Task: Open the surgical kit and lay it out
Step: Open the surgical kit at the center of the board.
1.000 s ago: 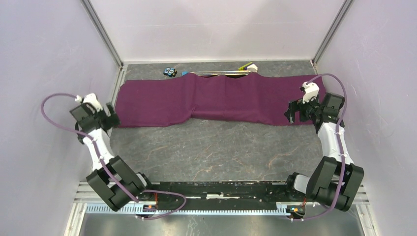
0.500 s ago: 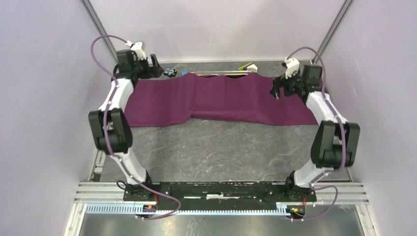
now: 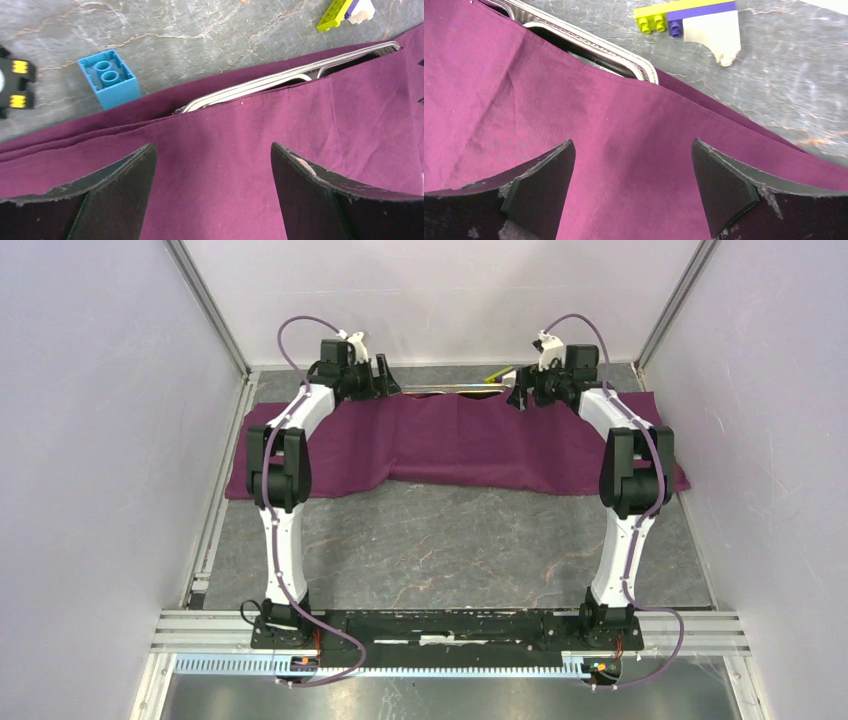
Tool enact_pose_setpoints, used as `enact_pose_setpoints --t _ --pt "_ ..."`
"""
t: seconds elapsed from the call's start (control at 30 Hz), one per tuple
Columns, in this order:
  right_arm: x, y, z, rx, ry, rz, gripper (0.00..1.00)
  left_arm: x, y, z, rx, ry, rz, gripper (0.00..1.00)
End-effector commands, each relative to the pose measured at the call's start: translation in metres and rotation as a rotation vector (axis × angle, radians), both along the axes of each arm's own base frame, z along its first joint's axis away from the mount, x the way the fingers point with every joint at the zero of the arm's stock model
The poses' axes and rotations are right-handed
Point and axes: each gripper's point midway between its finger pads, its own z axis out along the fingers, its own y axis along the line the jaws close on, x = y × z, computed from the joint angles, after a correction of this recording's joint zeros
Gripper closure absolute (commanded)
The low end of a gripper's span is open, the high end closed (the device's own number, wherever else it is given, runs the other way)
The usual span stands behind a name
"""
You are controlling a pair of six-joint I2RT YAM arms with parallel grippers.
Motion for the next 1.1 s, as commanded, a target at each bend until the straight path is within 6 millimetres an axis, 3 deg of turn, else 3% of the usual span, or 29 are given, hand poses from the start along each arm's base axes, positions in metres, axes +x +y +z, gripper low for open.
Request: enact_pose_setpoints --t 0.0,0.27,0.4,0.7,0.97,1.07 --pt "0.015 0.020 -0.004 0.066 0.017 0.010 0.10 0.009 -0.012 0.006 -0.043 0.006 0.009 0.13" --pt "0.014 0.027 -0.026 0.086 0.059 0.025 0.38 0.003 -0.017 -0.014 -0.047 0.046 -0.015 0.37" --pt "0.012 0.029 -0.021 0.091 0.054 0.033 0.52 0.002 -0.019 -0.007 -0.049 0.033 -0.029 0.51" --pt "0.005 0.024 0.006 0.070 0.006 0.031 0.68 -0.001 -0.019 0.011 -0.035 -0.004 -0.057 0.96" --pt "-0.004 0.019 0.030 0.035 -0.036 0.031 0.65 -0.005 -0.017 0.040 -0.008 -0.066 -0.087 0.98" --pt "-0.008 0.018 0.033 0.029 -0.041 0.033 0.71 -0.007 -0.017 0.049 -0.007 -0.083 -0.097 0.98"
